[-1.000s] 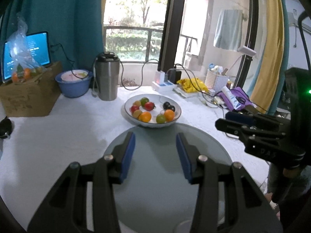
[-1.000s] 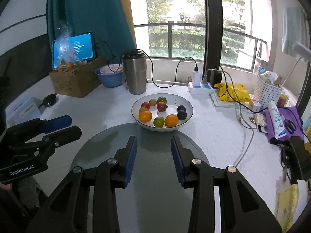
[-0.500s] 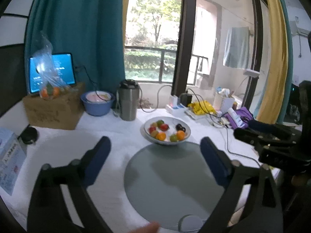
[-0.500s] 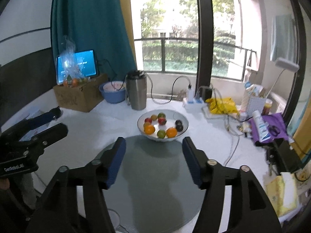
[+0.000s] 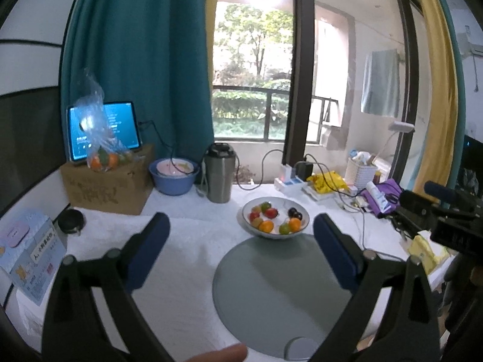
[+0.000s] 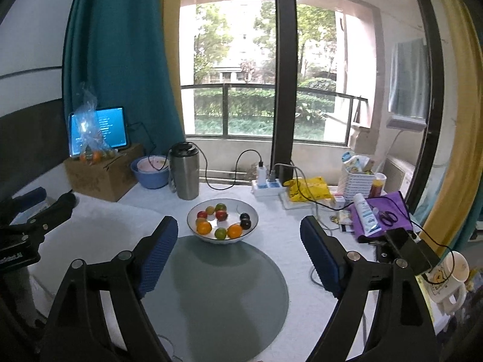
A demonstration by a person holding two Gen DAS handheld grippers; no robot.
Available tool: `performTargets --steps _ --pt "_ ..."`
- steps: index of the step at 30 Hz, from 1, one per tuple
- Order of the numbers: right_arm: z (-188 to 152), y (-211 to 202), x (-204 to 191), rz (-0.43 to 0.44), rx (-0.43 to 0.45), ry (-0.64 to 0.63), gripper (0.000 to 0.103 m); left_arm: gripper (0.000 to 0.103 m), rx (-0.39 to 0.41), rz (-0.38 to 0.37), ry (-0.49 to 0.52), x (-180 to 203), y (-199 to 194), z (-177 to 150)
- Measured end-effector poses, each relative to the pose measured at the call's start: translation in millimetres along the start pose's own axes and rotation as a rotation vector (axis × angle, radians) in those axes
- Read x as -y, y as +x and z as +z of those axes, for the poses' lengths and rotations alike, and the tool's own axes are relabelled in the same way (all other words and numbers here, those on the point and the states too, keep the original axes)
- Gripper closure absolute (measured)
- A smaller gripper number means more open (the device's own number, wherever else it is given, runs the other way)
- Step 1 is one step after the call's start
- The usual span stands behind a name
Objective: Organize fruits
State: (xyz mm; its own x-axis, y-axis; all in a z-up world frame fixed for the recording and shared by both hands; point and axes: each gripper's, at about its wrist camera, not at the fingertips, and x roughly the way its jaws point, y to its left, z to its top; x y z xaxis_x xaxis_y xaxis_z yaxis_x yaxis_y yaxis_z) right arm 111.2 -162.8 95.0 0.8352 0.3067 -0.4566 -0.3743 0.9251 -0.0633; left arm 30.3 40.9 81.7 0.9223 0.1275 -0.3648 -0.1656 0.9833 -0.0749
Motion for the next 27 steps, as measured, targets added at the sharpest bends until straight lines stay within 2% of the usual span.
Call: performTargets --steps 7,27 --pt "3.6 -10.9 8.1 -0.02 0.028 0.013 0.017 0.006 0.034 0.001 0.023 6.1 -7.6 4.6" --pt "1.8 -15.6 5.4 0.001 0.033 0.006 0.017 0.006 0.038 -0.023 0.023 16.0 -8.6 5.2"
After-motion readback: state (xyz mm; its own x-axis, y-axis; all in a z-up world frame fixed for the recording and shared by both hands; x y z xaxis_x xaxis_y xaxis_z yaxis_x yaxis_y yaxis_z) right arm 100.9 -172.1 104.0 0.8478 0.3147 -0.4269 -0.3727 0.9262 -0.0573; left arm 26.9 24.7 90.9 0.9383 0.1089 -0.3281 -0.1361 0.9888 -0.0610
